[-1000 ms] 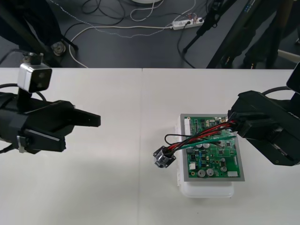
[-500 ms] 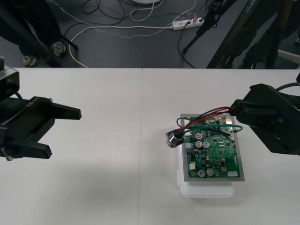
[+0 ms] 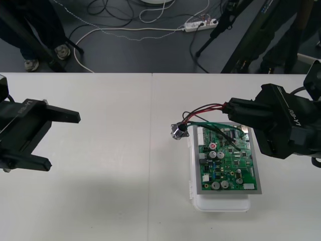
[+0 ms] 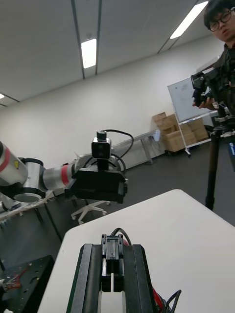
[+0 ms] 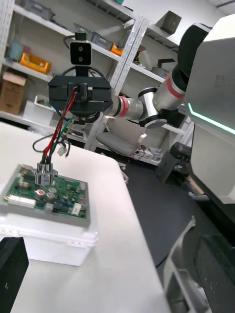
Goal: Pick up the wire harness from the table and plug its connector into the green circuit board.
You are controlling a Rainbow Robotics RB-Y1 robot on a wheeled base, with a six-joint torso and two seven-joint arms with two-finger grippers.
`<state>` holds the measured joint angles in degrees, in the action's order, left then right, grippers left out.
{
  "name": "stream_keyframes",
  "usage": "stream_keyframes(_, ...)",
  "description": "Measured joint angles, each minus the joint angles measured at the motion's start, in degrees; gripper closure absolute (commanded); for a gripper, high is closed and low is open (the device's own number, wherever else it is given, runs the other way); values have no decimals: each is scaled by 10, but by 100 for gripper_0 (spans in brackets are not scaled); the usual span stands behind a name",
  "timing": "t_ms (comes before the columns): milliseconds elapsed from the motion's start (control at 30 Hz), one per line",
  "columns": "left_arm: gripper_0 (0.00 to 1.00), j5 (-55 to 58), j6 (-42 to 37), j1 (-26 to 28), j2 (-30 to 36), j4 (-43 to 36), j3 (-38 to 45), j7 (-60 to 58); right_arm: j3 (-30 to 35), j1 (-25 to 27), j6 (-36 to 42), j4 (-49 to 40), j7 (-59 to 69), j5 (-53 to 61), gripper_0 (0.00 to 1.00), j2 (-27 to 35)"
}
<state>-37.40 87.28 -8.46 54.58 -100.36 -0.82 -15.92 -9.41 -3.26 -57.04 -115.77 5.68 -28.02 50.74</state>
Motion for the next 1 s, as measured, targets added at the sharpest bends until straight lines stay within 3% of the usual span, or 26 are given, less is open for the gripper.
stream_keyframes(267, 0, 27, -31, -3, 0, 0, -3, 152, 0, 4, 39, -29, 0, -50, 100, 0)
stream_keyframes(1000, 0, 43, -117, -73, 1, 0, -102, 153, 1, 11, 47, -38, -72, -128, 100, 0)
